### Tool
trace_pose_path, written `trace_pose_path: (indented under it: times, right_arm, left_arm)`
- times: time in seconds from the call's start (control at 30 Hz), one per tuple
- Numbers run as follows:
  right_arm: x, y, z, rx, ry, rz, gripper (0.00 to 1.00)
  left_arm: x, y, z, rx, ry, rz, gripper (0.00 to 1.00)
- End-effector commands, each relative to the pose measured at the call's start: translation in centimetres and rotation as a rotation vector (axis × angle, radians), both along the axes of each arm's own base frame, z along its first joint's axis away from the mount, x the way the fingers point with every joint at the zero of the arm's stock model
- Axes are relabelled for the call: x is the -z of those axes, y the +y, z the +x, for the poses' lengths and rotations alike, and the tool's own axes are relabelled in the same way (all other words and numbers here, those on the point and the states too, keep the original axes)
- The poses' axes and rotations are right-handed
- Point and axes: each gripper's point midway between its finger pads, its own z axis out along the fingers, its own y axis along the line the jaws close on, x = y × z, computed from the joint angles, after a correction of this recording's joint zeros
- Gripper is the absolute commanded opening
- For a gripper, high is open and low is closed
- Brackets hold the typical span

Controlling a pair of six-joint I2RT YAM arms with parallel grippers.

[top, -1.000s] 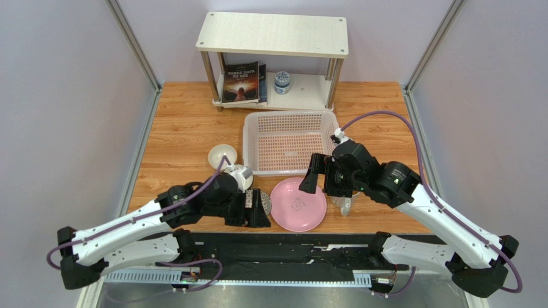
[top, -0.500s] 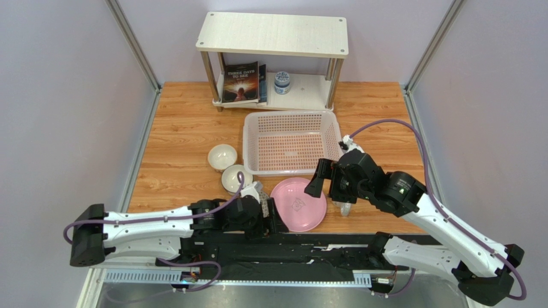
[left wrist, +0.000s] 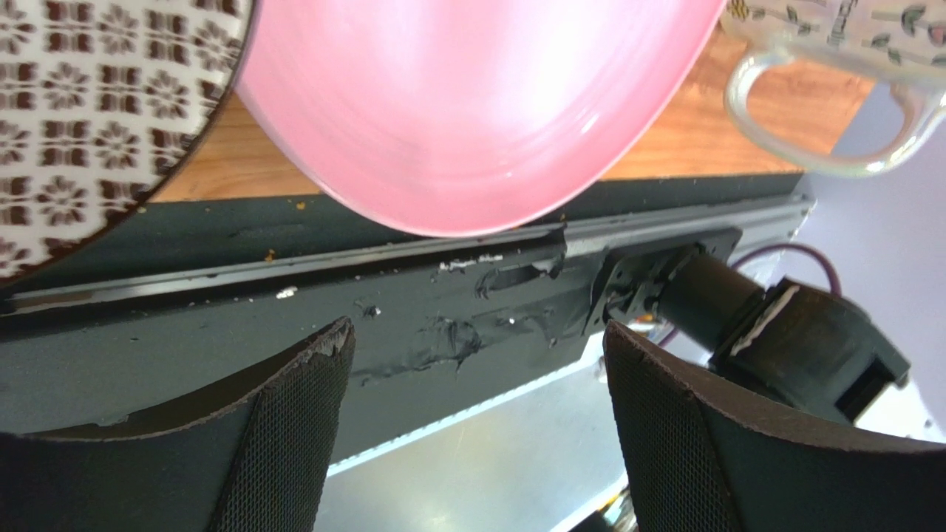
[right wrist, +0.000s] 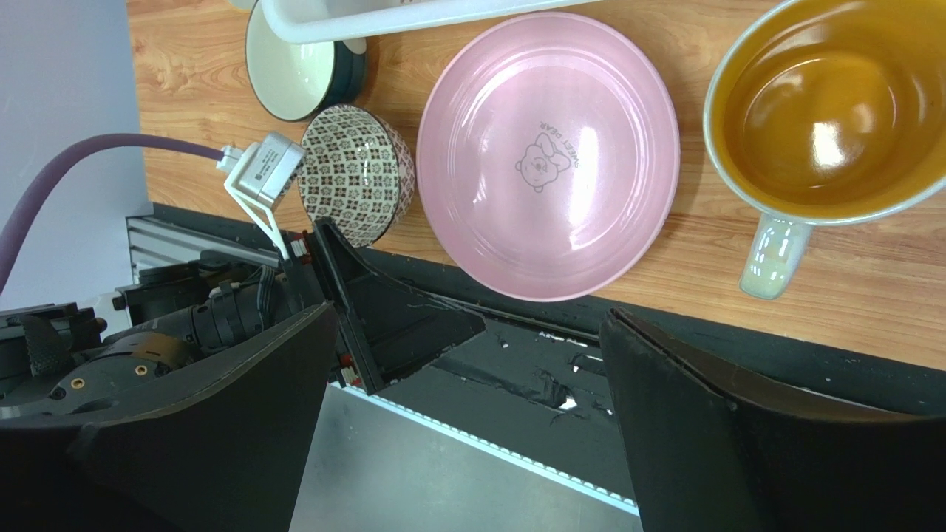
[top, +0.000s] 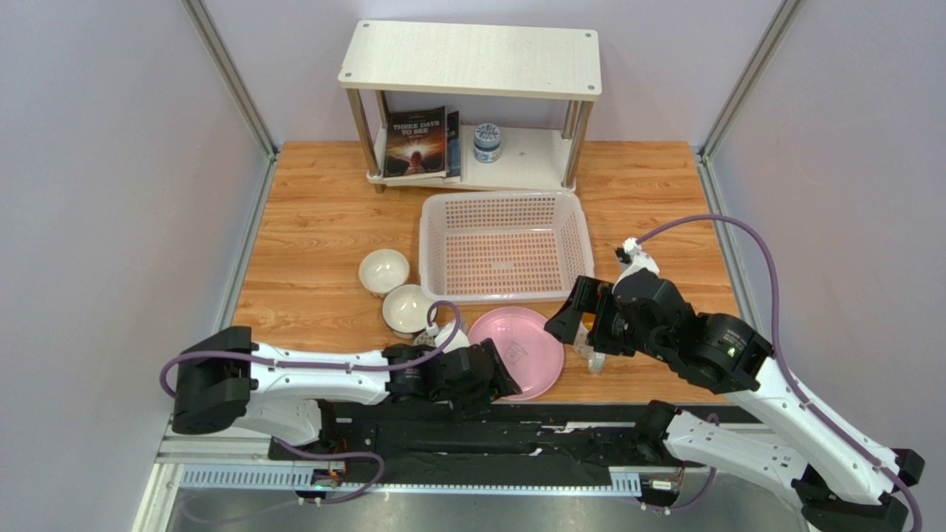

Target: Place the mixed dishes into the plastic bin

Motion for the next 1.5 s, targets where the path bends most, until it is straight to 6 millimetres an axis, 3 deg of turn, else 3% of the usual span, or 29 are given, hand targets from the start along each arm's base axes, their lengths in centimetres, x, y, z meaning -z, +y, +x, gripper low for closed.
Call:
trace_pose_path:
  times: [0.0,0.1,0.33,0.47,0.77,1.07,1.23,1.3,1.4,1.47]
  right_arm:
    - [0.2,-0.9,-0.2,0.042,-0.002,0.003,0.95]
    - [0.6,-1.3,-0.4,0.047,0.005,0.001,0.95]
    - [1.5,-1.7,-0.8,0.06,0.029,-0.016,0.95]
    - [1.7,-1.8,-1.1,0.065,0.035,0.001,0.95]
    - [2.5,-2.9,-2.0,0.083,0.056,0.008,0.94]
    - [2.0,-3.5,-2.1,0.09,0.049,-0.008,0.94]
    - [2.4,-3.3,-2.3,0.089,0.067,0.001,0.95]
    - [2.7,-3.1,-2.6,0.083,0.085,0.007,0.94]
    - [3.3,-2.9,-3.1,0.082,0.123,0.019,0.93]
    - [3.6,-2.7,-3.5,0.082,0.151,0.032,0.92]
  left_arm:
    - [-1.2,0.2,1.4,-0.116,-0.009,-0.013,0.87]
    - [0.0,1.2,1.9,-0.17,-0.012,0.017,0.85]
    - [1.9,1.4,1.9,-0.168,0.013,0.12,0.83]
    - [3.5,1.4,2.7,-0.223,0.046,0.159,0.71]
    - [2.6,0.7,4.7,-0.227,-0.029,0.228,0.66]
    - [4.1,2.4,3.4,-0.2,0.058,0.363,0.62]
    - [4.7,2.4,4.4,-0.219,0.049,0.361,0.59]
    - [4.9,2.2,4.5,-0.212,0.06,0.357,0.52]
    - [5.2,1.7,4.7,-0.207,0.067,0.355,0.11]
    - [5.5,1.5,4.7,-0.197,0.074,0.361,0.11]
